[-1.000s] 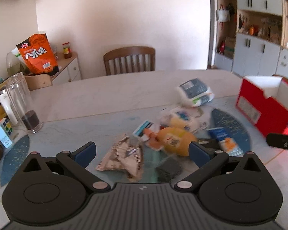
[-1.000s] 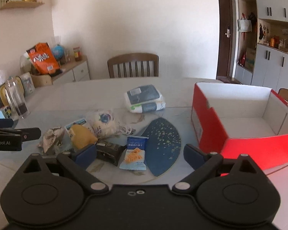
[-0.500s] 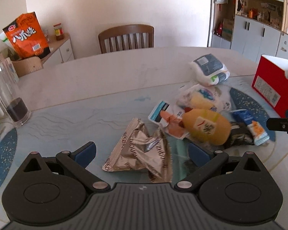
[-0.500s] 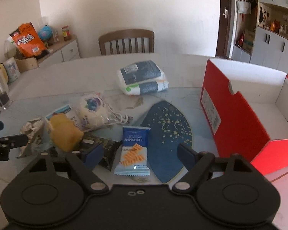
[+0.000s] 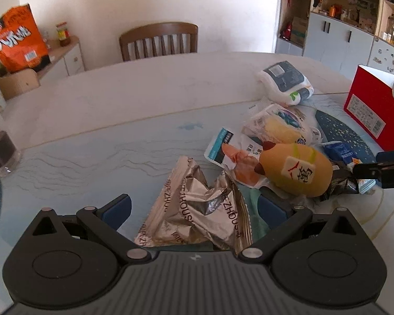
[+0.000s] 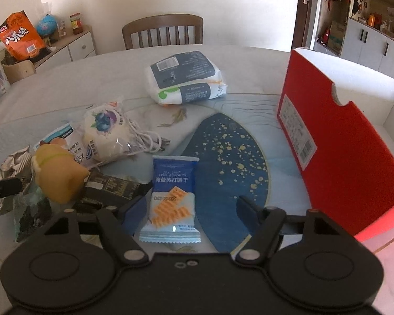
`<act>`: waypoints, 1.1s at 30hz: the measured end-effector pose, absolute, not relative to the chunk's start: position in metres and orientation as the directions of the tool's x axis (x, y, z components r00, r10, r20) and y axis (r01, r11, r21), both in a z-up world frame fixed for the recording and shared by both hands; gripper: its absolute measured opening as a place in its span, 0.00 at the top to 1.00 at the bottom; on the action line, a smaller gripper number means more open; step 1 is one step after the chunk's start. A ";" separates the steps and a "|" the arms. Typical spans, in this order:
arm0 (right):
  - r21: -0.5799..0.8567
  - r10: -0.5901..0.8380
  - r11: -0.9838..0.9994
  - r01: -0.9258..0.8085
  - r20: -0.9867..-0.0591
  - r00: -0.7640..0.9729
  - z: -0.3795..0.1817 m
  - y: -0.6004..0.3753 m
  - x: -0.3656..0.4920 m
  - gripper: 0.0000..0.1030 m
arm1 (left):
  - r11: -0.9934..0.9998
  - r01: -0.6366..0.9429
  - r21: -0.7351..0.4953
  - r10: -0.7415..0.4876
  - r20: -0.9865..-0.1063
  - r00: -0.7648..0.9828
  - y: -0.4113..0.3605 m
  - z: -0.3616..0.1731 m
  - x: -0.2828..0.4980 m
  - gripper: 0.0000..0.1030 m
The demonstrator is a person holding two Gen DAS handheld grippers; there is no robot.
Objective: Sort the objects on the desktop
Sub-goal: 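Grasp the silver foil bag with left tool while right tool grasps blue cracker packet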
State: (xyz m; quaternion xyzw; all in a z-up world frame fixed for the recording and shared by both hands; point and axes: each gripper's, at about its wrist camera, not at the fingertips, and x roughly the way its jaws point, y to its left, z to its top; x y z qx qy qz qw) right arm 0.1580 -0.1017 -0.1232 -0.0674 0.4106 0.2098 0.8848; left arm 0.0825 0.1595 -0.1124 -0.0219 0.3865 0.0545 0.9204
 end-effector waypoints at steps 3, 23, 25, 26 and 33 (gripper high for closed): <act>0.045 0.311 0.901 -0.431 -0.760 0.571 -0.125 -0.098 0.161 0.28 | 0.995 -0.099 -0.016 0.057 -0.724 0.687 0.162 -0.117 0.087 0.01; 0.018 0.280 0.908 -0.419 -0.769 0.574 -0.133 -0.090 0.170 0.45 | 0.998 -0.062 0.009 0.048 -0.753 0.656 0.169 -0.131 0.096 0.18; 0.018 0.279 0.908 -0.419 -0.771 0.573 -0.132 -0.089 0.171 0.51 | 0.998 -0.058 0.006 0.043 -0.752 0.658 0.169 -0.131 0.096 0.20; 0.015 0.276 0.909 -0.416 -0.771 0.574 -0.131 -0.089 0.171 0.53 | 0.998 -0.055 0.005 0.040 -0.750 0.660 0.169 -0.131 0.096 0.20; 0.007 0.249 0.921 -0.389 -0.778 0.576 -0.128 -0.087 0.172 0.65 | 0.998 -0.063 -0.011 0.034 -0.746 0.666 0.173 -0.129 0.093 0.32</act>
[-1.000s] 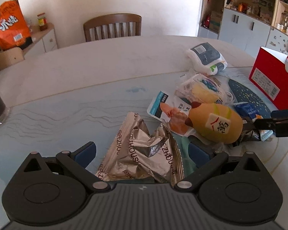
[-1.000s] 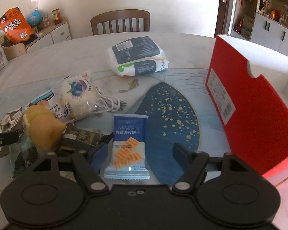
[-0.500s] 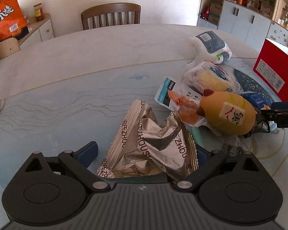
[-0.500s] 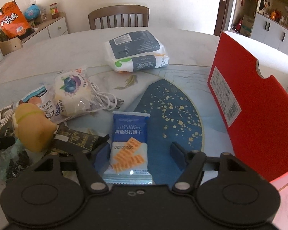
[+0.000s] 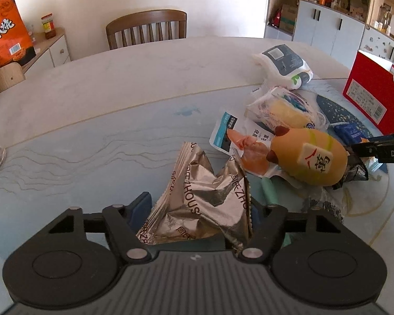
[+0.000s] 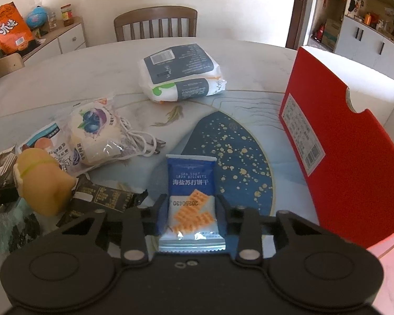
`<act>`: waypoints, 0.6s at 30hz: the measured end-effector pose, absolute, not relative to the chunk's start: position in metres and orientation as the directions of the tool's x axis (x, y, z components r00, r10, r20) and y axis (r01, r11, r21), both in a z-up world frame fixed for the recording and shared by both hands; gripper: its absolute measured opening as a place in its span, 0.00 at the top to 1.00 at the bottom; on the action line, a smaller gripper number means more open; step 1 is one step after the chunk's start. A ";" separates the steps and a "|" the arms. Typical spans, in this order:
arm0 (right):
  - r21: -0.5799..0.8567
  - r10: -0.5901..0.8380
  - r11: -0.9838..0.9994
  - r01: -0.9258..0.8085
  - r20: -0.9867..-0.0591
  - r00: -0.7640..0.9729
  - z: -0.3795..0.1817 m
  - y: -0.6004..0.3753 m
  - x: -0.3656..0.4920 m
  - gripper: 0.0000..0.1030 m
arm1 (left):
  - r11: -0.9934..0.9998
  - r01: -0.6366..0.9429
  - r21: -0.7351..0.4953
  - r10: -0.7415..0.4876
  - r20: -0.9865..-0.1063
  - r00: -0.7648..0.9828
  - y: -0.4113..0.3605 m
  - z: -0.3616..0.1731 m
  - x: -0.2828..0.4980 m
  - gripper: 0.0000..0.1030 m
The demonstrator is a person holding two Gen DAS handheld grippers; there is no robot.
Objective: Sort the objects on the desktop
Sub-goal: 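Grasp the silver foil bag with left tool while right tool grasps blue cracker packet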
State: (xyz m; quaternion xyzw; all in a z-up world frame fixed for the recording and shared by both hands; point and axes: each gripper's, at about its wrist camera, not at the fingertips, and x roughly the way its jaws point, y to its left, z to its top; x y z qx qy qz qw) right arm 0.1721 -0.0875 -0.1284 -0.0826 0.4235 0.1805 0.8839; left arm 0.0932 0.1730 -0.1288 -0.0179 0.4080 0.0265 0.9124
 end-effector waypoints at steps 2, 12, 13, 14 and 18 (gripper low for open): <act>0.003 0.244 0.924 -0.381 -0.773 0.585 -0.126 -0.087 0.171 0.65 | 0.998 -0.064 -0.021 0.027 -0.745 0.667 0.175 -0.128 0.093 0.34; 0.007 0.227 0.940 -0.342 -0.760 0.609 -0.103 -0.094 0.161 0.65 | 0.999 -0.048 -0.024 0.014 -0.747 0.664 0.175 -0.122 0.090 0.50; 0.011 0.230 0.940 -0.341 -0.759 0.609 -0.101 -0.096 0.159 0.65 | 0.998 -0.051 -0.023 0.016 -0.749 0.663 0.175 -0.121 0.089 0.50; 0.014 0.232 0.940 -0.340 -0.758 0.609 -0.099 -0.098 0.158 0.65 | 0.998 -0.054 -0.022 0.020 -0.751 0.660 0.175 -0.121 0.088 0.50; 0.036 0.250 0.939 -0.341 -0.752 0.610 -0.088 -0.106 0.153 0.65 | 0.997 -0.074 -0.017 0.035 -0.755 0.654 0.174 -0.115 0.080 0.50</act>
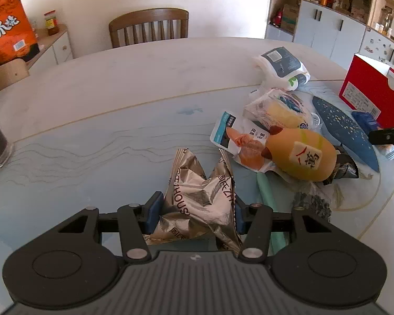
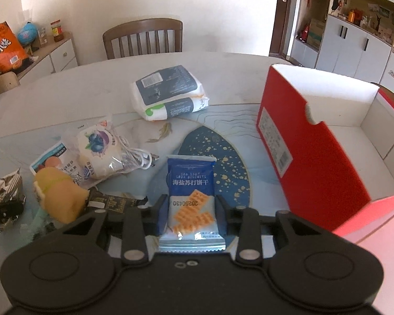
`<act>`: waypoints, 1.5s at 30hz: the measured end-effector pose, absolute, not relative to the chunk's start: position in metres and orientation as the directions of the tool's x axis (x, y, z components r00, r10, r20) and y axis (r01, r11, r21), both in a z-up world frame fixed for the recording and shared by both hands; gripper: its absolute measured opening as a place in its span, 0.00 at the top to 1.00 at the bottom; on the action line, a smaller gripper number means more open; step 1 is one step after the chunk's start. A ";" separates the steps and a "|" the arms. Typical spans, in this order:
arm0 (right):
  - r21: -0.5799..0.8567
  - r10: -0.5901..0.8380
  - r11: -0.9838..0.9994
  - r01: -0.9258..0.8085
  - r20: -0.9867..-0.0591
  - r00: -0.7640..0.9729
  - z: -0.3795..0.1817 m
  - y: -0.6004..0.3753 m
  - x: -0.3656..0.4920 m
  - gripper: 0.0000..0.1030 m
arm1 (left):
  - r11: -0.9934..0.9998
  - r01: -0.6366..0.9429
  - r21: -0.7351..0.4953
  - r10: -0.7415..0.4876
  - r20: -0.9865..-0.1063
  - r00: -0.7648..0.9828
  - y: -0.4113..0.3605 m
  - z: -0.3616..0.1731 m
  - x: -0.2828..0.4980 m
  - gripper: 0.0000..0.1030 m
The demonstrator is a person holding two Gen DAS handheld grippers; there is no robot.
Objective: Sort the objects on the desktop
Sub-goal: 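Grasp the silver foil bag with left tool while right tool grasps blue cracker packet, then carry foil bag and cracker packet over the red box with both tools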
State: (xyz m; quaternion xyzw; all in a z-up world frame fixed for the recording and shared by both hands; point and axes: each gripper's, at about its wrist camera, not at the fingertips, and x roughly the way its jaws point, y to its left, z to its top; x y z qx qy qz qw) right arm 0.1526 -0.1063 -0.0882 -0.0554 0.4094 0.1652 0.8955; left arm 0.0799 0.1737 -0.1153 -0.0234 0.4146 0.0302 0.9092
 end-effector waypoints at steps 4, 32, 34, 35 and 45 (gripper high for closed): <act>0.058 0.282 0.930 -0.364 -0.746 0.603 -0.077 -0.115 0.147 0.65 | 0.995 -0.103 -0.006 0.063 -0.753 0.655 0.169 -0.104 0.072 0.50; 0.124 0.403 0.885 -0.449 -0.689 0.602 0.017 -0.226 0.166 0.65 | 0.999 0.034 -0.022 -0.040 -0.705 0.708 0.021 -0.003 0.095 0.50; 0.125 0.395 0.891 -0.436 -0.688 0.609 0.018 -0.238 0.171 0.65 | 0.998 0.053 -0.027 -0.057 -0.704 0.708 0.009 0.000 0.099 0.50; 0.123 0.388 0.895 -0.428 -0.687 0.614 0.019 -0.244 0.174 0.65 | 0.998 0.062 -0.027 -0.063 -0.703 0.709 0.004 0.000 0.102 0.50; 0.114 0.358 0.912 -0.393 -0.687 0.632 0.013 -0.298 0.207 0.65 | 0.985 0.173 -0.026 -0.143 -0.692 0.707 -0.061 0.010 0.141 0.50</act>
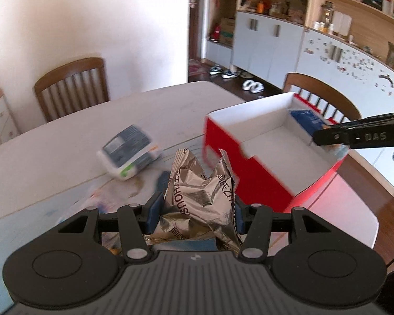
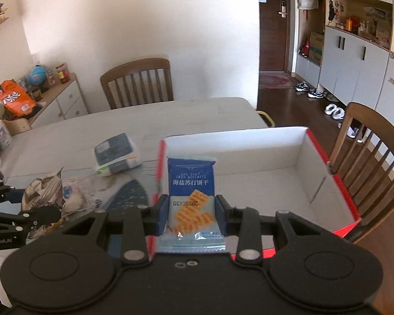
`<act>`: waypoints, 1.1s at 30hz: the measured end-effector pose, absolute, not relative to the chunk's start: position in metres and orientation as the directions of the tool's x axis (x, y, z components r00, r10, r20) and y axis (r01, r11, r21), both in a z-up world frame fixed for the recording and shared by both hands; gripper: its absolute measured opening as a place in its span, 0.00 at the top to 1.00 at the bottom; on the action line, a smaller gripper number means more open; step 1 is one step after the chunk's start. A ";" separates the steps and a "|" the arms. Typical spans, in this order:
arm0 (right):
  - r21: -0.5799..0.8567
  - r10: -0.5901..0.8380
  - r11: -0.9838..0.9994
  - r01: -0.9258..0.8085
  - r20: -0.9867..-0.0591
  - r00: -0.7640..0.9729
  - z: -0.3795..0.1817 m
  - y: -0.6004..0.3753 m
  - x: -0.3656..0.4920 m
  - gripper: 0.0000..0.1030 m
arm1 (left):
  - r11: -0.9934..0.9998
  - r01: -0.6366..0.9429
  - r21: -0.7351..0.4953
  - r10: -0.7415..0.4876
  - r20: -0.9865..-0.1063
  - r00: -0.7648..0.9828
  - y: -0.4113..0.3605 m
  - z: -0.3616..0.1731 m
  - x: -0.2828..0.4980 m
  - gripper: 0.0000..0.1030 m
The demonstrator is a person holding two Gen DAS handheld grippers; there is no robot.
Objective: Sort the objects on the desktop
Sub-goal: 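Carry foil bag and cracker packet over the red box with both tools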
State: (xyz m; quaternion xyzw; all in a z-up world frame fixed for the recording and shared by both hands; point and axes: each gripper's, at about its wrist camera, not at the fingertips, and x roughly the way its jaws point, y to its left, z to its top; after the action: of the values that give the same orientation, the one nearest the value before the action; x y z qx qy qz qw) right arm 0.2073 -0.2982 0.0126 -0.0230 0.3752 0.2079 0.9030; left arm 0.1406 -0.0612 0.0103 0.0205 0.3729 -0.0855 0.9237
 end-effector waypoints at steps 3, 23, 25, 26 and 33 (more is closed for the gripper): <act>0.105 0.344 0.918 -0.382 -0.692 0.635 0.007 -0.313 0.220 0.65 | 0.979 0.204 -0.010 -0.154 -0.692 0.705 -0.083 0.011 0.155 0.50; 0.077 0.302 0.917 -0.391 -0.774 0.557 -0.047 -0.357 0.286 0.65 | 0.913 0.403 0.055 -0.221 -0.765 0.605 -0.189 -0.019 0.259 0.50; 0.067 0.290 0.919 -0.389 -0.782 0.551 -0.053 -0.357 0.290 0.65 | 0.908 0.413 0.076 -0.204 -0.779 0.592 -0.199 -0.026 0.267 0.50; 0.065 0.288 0.918 -0.391 -0.788 0.544 -0.056 -0.357 0.292 0.65 | 0.904 0.420 0.084 -0.198 -0.787 0.584 -0.203 -0.031 0.271 0.50; 0.036 0.257 0.917 -0.398 -0.816 0.517 -0.073 -0.356 0.299 0.65 | 0.878 0.467 0.109 -0.180 -0.827 0.532 -0.223 -0.051 0.291 0.50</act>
State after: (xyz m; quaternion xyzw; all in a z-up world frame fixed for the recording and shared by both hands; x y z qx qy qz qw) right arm 0.2992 -0.3563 -0.0728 -0.0776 0.4536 0.1886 0.8676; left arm 0.2906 -0.2231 -0.0507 0.1609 0.4457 -0.1878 0.8604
